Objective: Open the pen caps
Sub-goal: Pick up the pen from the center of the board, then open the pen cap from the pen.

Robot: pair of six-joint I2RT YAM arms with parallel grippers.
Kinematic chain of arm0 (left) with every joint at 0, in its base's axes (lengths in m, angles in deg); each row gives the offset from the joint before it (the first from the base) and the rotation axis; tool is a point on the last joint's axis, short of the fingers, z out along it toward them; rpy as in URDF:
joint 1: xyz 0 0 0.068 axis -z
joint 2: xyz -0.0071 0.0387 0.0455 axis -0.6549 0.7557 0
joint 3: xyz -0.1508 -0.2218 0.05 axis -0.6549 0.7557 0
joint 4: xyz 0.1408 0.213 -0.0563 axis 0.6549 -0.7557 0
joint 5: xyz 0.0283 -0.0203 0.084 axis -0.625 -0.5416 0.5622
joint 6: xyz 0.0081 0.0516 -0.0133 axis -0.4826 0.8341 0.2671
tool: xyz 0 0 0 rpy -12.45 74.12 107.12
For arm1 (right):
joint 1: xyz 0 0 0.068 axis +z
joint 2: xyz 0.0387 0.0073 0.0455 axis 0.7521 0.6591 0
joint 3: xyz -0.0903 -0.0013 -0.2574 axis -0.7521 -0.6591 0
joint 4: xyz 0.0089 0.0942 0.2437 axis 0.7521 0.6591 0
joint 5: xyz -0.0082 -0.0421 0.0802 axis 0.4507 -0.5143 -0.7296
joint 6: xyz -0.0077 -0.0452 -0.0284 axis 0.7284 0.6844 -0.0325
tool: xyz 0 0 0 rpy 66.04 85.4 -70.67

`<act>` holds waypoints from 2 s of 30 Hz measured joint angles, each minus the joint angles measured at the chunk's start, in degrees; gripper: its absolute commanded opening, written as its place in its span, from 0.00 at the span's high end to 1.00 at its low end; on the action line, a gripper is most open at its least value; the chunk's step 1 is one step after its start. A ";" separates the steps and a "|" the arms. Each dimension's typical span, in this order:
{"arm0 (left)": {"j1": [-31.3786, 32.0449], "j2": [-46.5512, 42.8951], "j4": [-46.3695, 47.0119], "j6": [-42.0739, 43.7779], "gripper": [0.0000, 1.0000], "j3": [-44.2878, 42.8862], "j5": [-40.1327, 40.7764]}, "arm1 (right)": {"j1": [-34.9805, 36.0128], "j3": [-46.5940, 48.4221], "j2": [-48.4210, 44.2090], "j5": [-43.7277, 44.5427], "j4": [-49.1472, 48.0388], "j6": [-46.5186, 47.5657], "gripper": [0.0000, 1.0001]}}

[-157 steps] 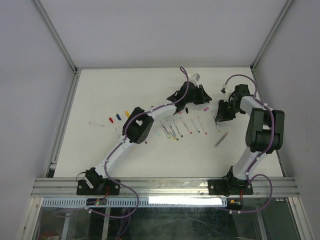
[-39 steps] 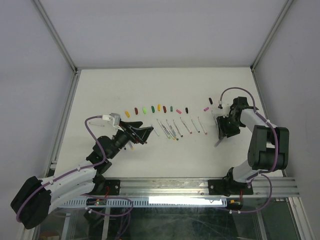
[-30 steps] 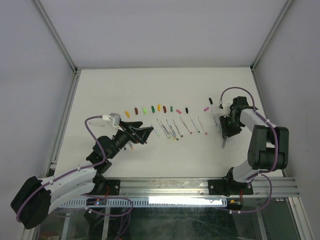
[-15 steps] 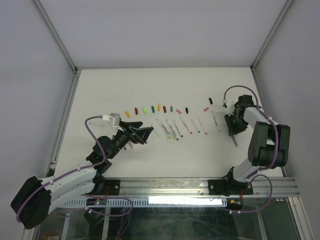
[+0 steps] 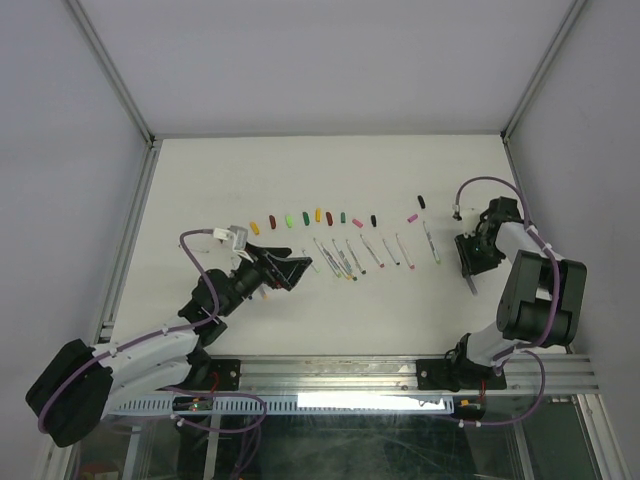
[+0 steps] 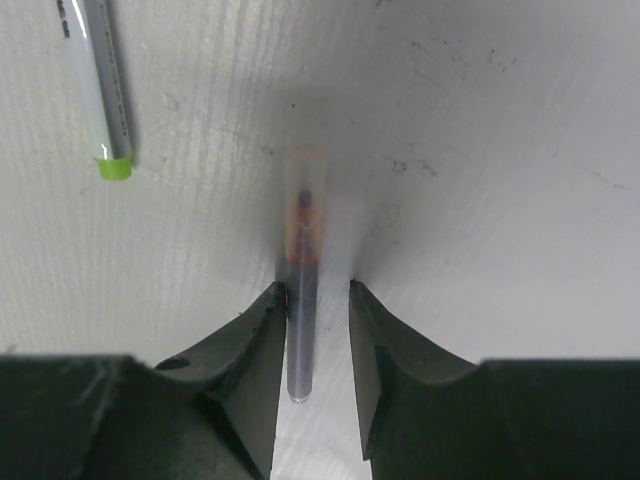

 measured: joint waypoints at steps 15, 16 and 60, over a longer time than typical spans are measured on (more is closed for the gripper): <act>1.57 19.15 14.56 -10.01 0.11 -2.34 -6.99 | -0.74 -1.88 -1.99 -2.01 -1.01 2.34 1.00; 2.05 21.40 15.96 -10.60 0.14 -3.39 -7.50 | -0.85 -1.90 -2.10 -2.58 -1.01 2.49 1.00; 12.98 67.30 30.42 -14.05 0.36 -48.46 -7.91 | 7.48 7.65 -18.62 -55.74 9.03 0.87 1.00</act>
